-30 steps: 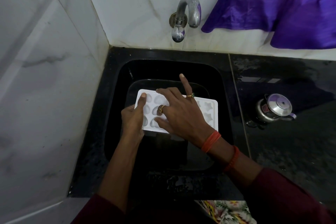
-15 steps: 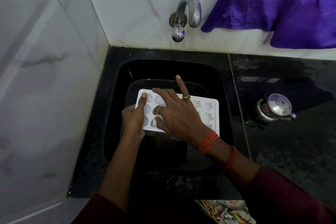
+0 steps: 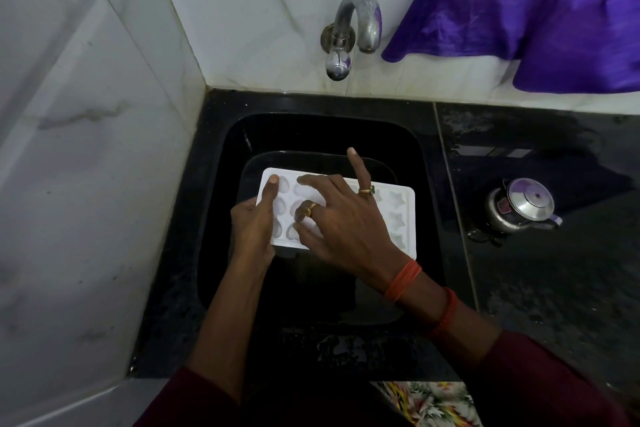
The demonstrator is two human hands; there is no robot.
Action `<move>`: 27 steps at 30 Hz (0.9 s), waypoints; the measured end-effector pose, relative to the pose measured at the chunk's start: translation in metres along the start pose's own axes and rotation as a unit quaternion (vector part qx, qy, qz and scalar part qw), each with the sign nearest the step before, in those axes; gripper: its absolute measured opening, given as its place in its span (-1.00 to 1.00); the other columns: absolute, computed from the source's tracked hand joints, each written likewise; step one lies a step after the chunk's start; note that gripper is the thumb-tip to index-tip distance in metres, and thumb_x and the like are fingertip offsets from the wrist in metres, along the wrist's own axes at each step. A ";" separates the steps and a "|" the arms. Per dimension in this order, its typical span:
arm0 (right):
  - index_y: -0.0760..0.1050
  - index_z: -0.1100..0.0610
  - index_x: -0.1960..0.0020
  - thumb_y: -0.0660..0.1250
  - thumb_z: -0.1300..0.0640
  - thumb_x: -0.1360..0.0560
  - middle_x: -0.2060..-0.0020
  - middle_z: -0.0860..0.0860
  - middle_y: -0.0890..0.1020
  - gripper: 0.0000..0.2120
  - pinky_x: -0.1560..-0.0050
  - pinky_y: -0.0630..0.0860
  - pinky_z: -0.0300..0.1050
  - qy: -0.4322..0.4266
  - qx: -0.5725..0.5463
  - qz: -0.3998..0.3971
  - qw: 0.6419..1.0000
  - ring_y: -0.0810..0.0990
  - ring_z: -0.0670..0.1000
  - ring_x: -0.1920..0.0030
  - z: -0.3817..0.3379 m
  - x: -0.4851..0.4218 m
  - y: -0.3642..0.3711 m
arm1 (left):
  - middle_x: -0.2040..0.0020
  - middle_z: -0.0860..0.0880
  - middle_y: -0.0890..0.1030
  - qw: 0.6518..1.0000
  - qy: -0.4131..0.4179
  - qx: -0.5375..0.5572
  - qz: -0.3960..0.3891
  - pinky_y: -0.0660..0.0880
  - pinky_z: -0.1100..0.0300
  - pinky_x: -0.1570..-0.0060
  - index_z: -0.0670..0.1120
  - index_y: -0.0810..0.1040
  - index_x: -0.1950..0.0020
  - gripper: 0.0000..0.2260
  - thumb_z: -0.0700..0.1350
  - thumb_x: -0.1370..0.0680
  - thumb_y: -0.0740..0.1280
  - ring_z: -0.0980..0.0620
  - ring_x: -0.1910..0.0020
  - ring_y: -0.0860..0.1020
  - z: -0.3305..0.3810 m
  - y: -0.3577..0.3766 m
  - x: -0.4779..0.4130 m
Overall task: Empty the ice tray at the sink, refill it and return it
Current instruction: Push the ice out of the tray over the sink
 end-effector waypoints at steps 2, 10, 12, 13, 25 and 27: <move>0.69 0.00 0.16 0.31 -0.13 -0.51 -0.21 0.02 0.64 -0.73 -0.56 -0.06 0.31 0.000 -0.017 -0.001 1.000 0.59 0.00 -0.21 0.000 0.003 0.001 | 0.52 0.06 0.59 1.000 0.004 -0.003 0.000 0.45 0.32 0.57 -0.15 0.54 0.31 -0.63 0.10 -0.50 0.47 0.15 0.56 0.57 0.000 -0.001 -0.002; 0.70 -0.01 0.11 0.27 -0.25 -0.55 -0.29 0.10 0.59 -0.63 -0.54 -0.06 0.36 -0.054 -0.031 -0.041 0.997 0.53 0.07 -0.32 -0.009 0.007 0.007 | 0.45 -0.01 0.63 1.000 -0.003 0.001 0.001 0.55 0.23 0.50 -0.15 0.57 0.33 -0.61 0.15 -0.46 0.50 0.06 0.50 0.61 -0.004 0.000 -0.007; 0.70 0.00 0.11 0.31 -0.22 -0.54 -0.30 0.10 0.58 -0.66 -0.55 -0.09 0.34 -0.062 -0.018 -0.045 0.997 0.53 0.08 -0.32 -0.010 0.008 0.008 | 0.46 -0.02 0.61 1.000 -0.002 -0.005 0.004 0.53 0.21 0.48 -0.13 0.54 0.36 -0.59 0.16 -0.45 0.50 0.04 0.50 0.59 -0.003 0.000 -0.007; 0.71 0.00 0.11 0.31 -0.21 -0.54 -0.31 0.10 0.58 -0.67 -0.56 -0.10 0.33 -0.064 -0.014 -0.046 0.997 0.53 0.07 -0.32 -0.010 0.008 0.008 | 0.47 -0.02 0.60 1.000 -0.002 -0.009 0.005 0.53 0.21 0.48 -0.13 0.54 0.36 -0.59 0.17 -0.44 0.50 0.04 0.50 0.58 -0.003 0.000 -0.007; 0.71 0.01 0.15 0.37 -0.16 -0.53 -0.26 0.09 0.61 -0.72 -0.54 0.00 0.35 -0.080 -0.025 -0.027 0.996 0.56 0.08 -0.27 -0.007 0.009 0.012 | 0.45 0.05 0.65 1.000 -0.005 -0.004 0.004 0.49 0.29 0.57 -0.14 0.59 0.26 -0.64 0.15 -0.48 0.48 0.11 0.50 0.63 -0.001 0.002 0.001; 0.71 0.02 0.16 0.34 -0.15 -0.54 -0.27 0.09 0.61 -0.70 -0.55 0.00 0.34 -0.082 -0.022 -0.027 0.996 0.56 0.08 -0.28 -0.008 0.009 0.011 | 0.48 0.05 0.63 1.000 -0.003 -0.003 0.006 0.45 0.31 0.59 -0.15 0.57 0.28 -0.63 0.14 -0.48 0.48 0.12 0.53 0.61 0.000 0.003 0.002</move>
Point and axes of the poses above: each hand's wrist, its own x-axis away from the middle knuckle, its own y-axis out of the palm, z = x × y, the point moved 5 cm from there along -x, towards the middle knuckle
